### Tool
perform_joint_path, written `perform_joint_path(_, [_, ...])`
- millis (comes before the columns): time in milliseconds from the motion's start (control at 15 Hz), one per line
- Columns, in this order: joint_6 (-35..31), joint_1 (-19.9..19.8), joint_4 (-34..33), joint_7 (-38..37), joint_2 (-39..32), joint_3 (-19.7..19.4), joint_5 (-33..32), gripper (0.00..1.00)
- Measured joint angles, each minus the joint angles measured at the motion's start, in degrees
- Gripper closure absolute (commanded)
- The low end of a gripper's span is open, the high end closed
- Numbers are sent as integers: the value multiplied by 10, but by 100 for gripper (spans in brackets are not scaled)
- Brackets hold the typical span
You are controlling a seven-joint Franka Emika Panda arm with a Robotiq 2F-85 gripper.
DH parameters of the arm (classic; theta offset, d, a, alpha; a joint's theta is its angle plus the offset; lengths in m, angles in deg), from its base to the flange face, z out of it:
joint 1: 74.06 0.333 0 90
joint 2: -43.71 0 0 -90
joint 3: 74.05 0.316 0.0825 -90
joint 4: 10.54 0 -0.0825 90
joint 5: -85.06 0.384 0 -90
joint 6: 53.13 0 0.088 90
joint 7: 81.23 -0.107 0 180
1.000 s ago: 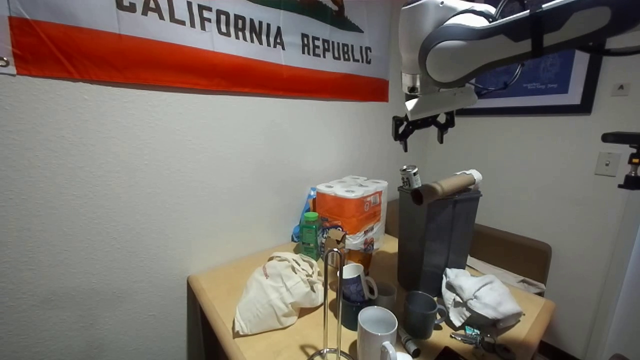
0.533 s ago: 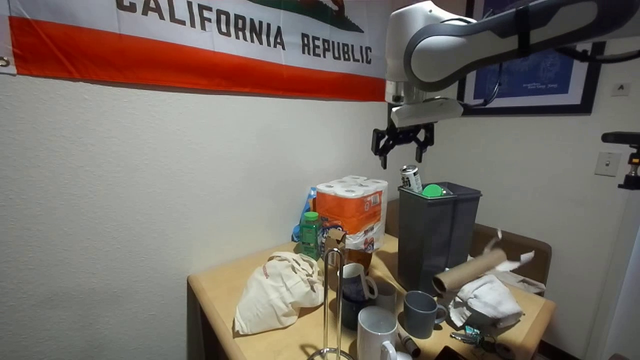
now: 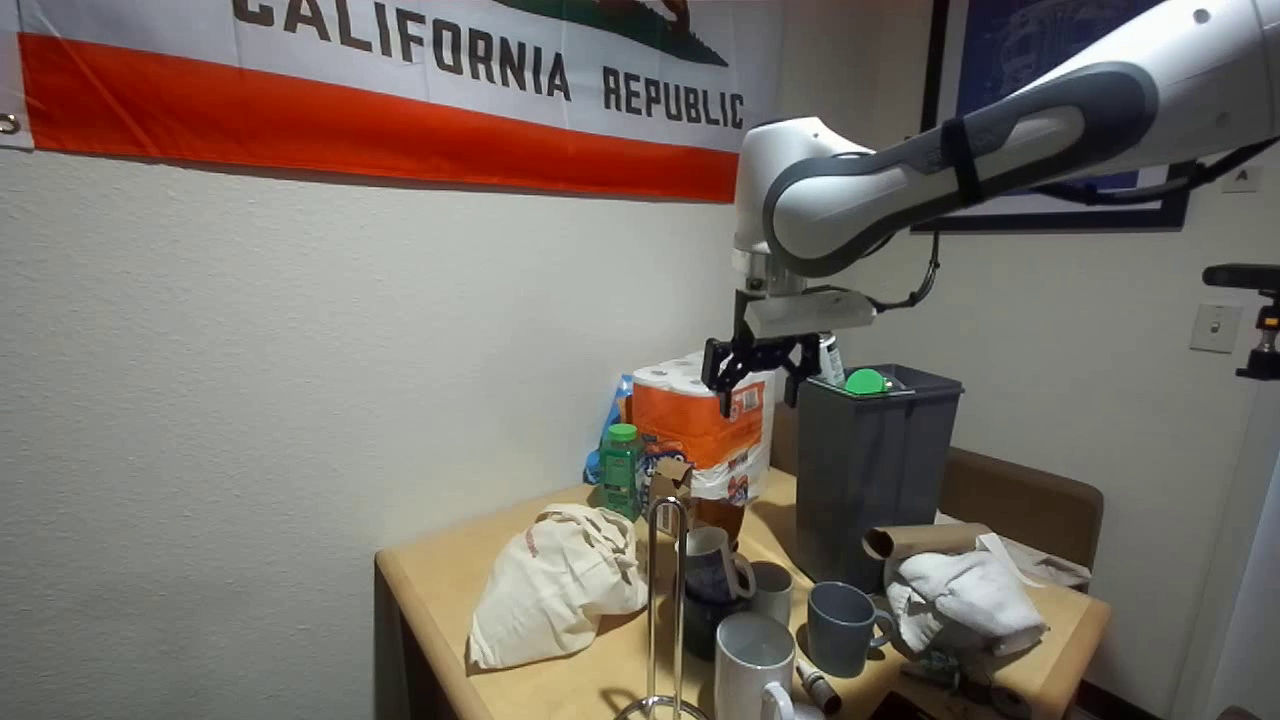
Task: Put the can and the tissue roll in the bin
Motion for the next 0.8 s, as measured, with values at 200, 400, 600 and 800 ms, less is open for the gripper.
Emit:
perform_joint_path(200, [-18, 0, 11, 13, -30, -1, 14, 0])
perform_joint_path(400, [-42, 0, 24, 22, -56, -2, 17, 0])
perform_joint_path(600, [-78, 0, 36, 23, -77, -3, 17, 0])
perform_joint_path(800, [-117, 1, 42, 24, -97, -5, 17, 0])
